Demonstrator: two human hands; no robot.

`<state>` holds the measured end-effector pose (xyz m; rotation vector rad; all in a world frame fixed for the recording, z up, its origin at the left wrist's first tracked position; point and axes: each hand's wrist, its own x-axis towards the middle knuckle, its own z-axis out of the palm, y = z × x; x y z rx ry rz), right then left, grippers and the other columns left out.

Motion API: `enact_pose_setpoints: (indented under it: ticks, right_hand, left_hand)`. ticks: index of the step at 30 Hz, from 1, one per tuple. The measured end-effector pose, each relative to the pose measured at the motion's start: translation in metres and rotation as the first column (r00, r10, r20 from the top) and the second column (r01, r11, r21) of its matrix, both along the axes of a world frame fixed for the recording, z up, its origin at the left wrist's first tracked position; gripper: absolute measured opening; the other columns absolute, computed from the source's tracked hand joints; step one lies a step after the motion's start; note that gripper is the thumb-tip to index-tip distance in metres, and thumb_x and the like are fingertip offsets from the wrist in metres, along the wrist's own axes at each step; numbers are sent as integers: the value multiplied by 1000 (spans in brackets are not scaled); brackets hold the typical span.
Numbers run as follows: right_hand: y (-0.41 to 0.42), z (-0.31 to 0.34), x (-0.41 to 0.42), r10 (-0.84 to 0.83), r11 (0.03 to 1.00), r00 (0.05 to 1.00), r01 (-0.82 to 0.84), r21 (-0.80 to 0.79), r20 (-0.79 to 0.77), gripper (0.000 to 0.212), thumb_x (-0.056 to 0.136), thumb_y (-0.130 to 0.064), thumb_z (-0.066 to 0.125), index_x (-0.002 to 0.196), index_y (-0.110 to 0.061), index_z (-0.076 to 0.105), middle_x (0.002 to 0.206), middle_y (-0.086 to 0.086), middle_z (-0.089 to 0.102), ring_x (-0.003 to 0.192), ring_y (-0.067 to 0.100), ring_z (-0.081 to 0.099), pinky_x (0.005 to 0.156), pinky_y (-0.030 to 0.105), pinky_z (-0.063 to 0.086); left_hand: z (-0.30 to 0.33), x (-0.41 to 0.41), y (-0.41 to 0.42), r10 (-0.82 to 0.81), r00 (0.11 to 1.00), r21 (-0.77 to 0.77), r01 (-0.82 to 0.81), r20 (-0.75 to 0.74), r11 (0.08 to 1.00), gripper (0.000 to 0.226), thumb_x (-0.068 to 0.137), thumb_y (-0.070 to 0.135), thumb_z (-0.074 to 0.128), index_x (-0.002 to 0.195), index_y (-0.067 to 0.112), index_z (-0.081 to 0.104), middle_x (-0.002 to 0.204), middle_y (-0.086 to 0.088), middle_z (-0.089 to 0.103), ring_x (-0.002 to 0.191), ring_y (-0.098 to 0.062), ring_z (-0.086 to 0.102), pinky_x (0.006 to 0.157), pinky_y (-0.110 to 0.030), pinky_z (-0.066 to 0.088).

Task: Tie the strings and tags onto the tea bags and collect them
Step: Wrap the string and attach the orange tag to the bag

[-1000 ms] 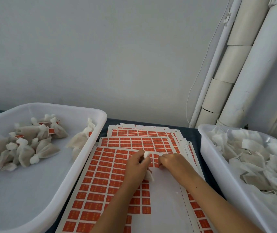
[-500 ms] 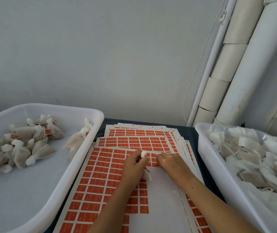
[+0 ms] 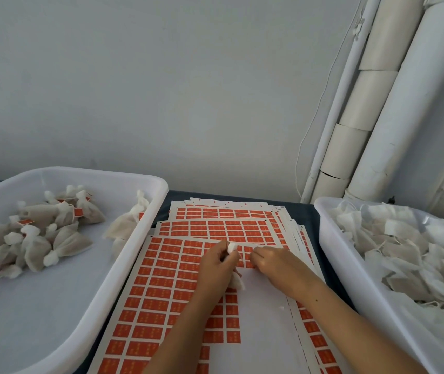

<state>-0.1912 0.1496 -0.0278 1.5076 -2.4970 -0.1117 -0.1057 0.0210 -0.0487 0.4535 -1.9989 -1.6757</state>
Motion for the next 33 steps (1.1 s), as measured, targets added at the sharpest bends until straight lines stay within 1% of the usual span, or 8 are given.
enact_pose_setpoints:
  ticks: [6,10,13,16,22,26,29,33]
  right_hand:
    - [-1,-5,1,51,998,998,-52,-30,-26,44,94,-25,54,136,-25,44,138,-7,49,115,16,57,99,26,42]
    - [-1,-8,-1,38,998,999,-39,-50,-27,41,92,-24,58,132,-24,50,134,-6,54,110,17,60,96,27,45]
    - [-2,-7,-2,16,997,999,-19,-74,-39,33,87,-20,64,120,-19,59,121,-2,63,98,18,66,88,27,50]
    - [-1,-5,-3,-9,991,999,3,-137,-45,33,69,-16,81,99,-17,69,99,-1,72,75,16,71,70,23,55]
    - [2,-10,-6,-80,997,997,80,0,-8,31,92,-24,56,123,-22,52,128,-4,57,105,14,62,91,21,45]
    - [-9,3,-3,-88,985,996,87,151,0,27,98,-25,44,122,-16,52,123,3,58,104,20,61,89,28,48]
    - [-17,13,-3,97,959,992,-71,275,-80,35,99,-28,30,118,-12,55,115,12,60,102,29,58,86,39,48]
    - [-21,11,-3,58,958,998,-52,280,-16,36,99,-31,39,135,-24,40,131,-1,53,108,18,58,90,24,45]
  left_hand:
    - [0,1,0,-6,1000,1,6,-12,1000,19,95,22,51,77,24,56,74,1,62,74,-22,66,64,-20,55]
    - [-1,2,0,-13,1000,3,13,-10,1000,19,96,21,51,77,24,56,74,1,62,71,-20,66,61,-16,54]
    - [-1,3,-1,-16,1000,15,16,-4,1000,18,95,22,51,78,23,55,73,2,61,69,-16,65,59,-14,52]
    - [-1,4,0,-11,1000,15,11,-6,1000,19,95,23,51,77,24,54,72,3,60,69,-17,65,59,-14,52]
    - [-1,5,-1,1,1000,25,0,-9,1000,19,95,22,51,77,23,54,72,2,60,70,-17,64,61,-15,53]
    - [0,6,-2,-8,1000,36,9,-20,999,17,95,20,51,79,21,55,74,1,60,73,-20,65,65,-21,54]
    - [1,6,-2,-7,1000,25,8,-22,1000,21,96,20,51,75,21,54,73,-2,59,76,-26,64,69,-29,56]
    - [1,6,0,-16,999,21,17,-30,1000,21,96,19,50,76,23,55,76,-1,60,76,-23,64,71,-29,55]
